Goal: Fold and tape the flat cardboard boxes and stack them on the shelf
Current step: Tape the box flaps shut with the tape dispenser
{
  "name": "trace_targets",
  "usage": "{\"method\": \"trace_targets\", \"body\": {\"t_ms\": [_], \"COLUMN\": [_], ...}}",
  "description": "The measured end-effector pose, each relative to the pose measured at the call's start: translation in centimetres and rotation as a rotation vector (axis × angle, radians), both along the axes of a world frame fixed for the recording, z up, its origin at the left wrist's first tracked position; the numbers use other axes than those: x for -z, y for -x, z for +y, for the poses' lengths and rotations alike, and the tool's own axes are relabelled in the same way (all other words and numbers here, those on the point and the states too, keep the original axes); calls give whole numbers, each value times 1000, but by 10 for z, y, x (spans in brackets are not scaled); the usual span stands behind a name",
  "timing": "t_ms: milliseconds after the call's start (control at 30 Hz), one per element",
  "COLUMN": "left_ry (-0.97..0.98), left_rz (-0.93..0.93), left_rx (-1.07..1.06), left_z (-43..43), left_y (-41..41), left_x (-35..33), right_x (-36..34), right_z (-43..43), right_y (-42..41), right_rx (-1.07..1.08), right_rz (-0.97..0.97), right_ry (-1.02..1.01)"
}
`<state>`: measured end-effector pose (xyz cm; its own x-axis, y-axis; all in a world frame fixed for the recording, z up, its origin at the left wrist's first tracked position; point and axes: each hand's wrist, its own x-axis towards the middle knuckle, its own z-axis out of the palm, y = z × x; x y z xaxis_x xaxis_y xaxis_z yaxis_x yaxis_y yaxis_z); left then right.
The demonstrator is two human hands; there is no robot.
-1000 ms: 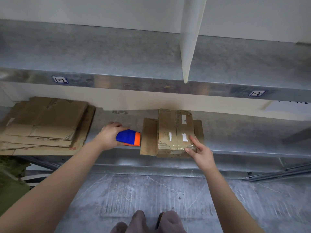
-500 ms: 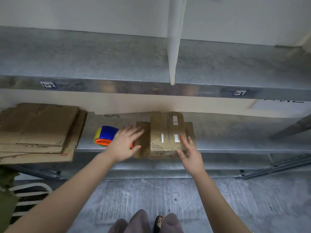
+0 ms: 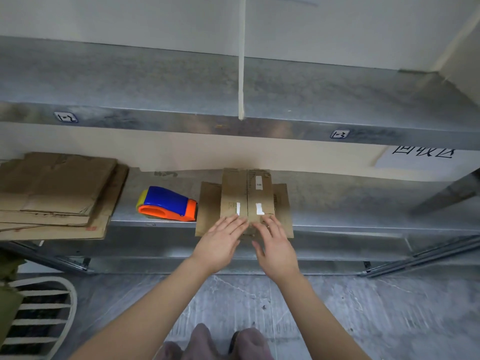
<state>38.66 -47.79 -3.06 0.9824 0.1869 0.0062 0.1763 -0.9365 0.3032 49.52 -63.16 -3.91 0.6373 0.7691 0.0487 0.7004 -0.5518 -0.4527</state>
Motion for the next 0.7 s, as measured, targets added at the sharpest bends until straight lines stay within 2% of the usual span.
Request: {"method": "trace_targets", "body": {"t_ms": [100, 233, 367, 433, 700], "left_ry": [10, 279, 460, 473, 342], "left_rz": [-99, -165, -165, -160, -160], "left_rx": [-72, -347, -440, -463, -558], "left_z": [1, 13, 14, 12, 7], "left_y": [6, 25, 21, 14, -5], "left_x": [-2, 0, -2, -3, -2], "right_x": [-1, -3, -5, -4, 0], "right_z": [-2, -14, -19, -15, 3], "right_y": [-4, -17, -31, -31, -27], "right_rx": [-12, 38, 131, 169, 305], "right_rz": [11, 138, 332, 388, 378], "right_ry": [-8, -173, -249, -272, -305]}}
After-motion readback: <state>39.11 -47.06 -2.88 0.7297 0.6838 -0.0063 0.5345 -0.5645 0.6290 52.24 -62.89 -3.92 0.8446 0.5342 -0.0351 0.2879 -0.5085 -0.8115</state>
